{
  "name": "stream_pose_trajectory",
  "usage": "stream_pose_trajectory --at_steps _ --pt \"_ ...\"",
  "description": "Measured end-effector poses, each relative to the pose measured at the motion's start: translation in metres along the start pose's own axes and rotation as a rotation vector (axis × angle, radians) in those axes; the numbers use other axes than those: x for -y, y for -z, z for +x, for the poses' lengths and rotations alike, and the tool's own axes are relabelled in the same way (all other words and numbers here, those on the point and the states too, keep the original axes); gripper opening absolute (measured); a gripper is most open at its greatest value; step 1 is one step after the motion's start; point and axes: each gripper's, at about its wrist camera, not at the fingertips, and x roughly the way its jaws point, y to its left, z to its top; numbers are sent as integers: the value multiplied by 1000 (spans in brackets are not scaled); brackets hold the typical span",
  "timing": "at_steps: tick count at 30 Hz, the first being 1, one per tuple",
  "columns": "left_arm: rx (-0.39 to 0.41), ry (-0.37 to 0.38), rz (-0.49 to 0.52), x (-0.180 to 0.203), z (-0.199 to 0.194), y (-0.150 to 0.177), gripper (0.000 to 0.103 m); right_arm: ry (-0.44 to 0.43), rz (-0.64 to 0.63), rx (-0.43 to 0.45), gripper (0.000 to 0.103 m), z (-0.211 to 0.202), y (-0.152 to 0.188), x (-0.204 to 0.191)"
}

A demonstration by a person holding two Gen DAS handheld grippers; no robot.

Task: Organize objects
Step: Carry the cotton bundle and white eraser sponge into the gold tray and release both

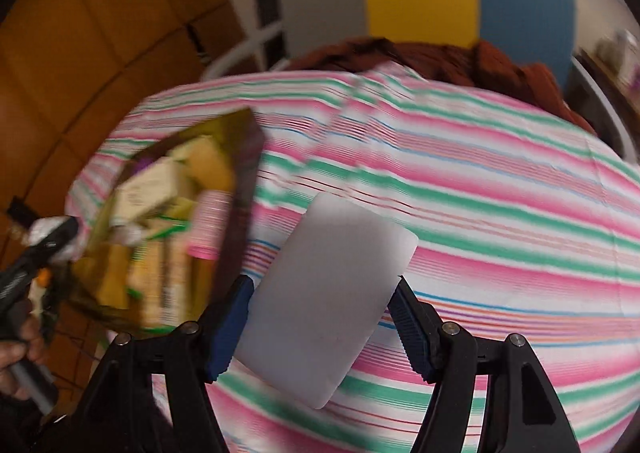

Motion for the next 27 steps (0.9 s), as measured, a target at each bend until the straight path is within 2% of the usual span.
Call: stream_pose_trajectory --at_steps 6,10,13,16,21,27 --pt "18 -44 -85 -42 -12 2 48 -86 -129 -9 69 17 -18 -71" --pt "32 -38 -113 -53 -15 1 48 -117 -197 -32 69 35 -25 -109" --pt "31 -30 -115 -55 -13 -2 48 -110 -226 -45 73 53 -29 -129" --pt "28 -17 -108 -52 -8 -4 48 -113 -230 -62 77 67 -29 -137" --pt "12 17 -86 -39 4 -8 49 -117 -191 -58 93 72 -26 -129" --pt "-4 34 -82 -26 22 -14 49 -104 -182 -48 94 67 -20 -121"
